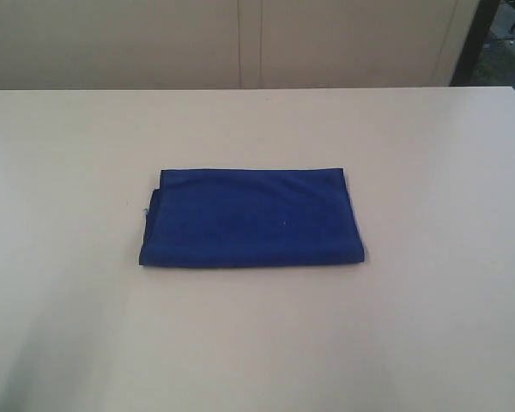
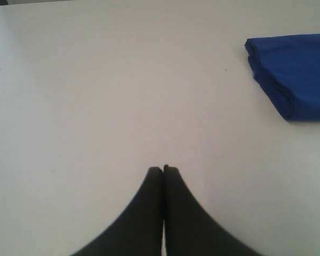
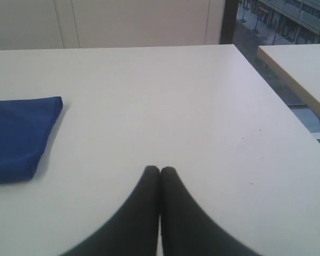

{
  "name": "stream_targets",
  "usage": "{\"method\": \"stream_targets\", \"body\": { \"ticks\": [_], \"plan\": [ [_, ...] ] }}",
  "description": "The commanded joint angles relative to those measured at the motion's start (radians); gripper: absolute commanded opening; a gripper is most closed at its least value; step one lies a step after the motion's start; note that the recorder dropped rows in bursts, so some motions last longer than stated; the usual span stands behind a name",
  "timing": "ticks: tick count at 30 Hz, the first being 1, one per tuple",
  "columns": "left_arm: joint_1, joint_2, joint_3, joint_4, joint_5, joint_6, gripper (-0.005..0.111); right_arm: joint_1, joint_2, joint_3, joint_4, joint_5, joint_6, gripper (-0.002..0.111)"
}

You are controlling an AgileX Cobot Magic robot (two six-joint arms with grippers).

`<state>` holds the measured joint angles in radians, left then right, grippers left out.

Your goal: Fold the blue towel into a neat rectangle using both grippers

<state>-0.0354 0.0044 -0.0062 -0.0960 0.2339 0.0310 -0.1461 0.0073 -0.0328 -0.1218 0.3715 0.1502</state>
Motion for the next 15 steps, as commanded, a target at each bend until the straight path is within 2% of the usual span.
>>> {"method": "stream_targets", "body": {
  "ticks": [1, 15],
  "plan": [
    [0.005, -0.004, 0.006, -0.007, -0.001, -0.006, 0.0, -0.005, -0.004, 0.033, -0.003, -0.029, 0.01, 0.0],
    [0.005, -0.004, 0.006, -0.007, -0.001, -0.006, 0.0, -0.005, -0.004, 0.033, -0.003, -0.037, 0.01, 0.0]
  ]
}}
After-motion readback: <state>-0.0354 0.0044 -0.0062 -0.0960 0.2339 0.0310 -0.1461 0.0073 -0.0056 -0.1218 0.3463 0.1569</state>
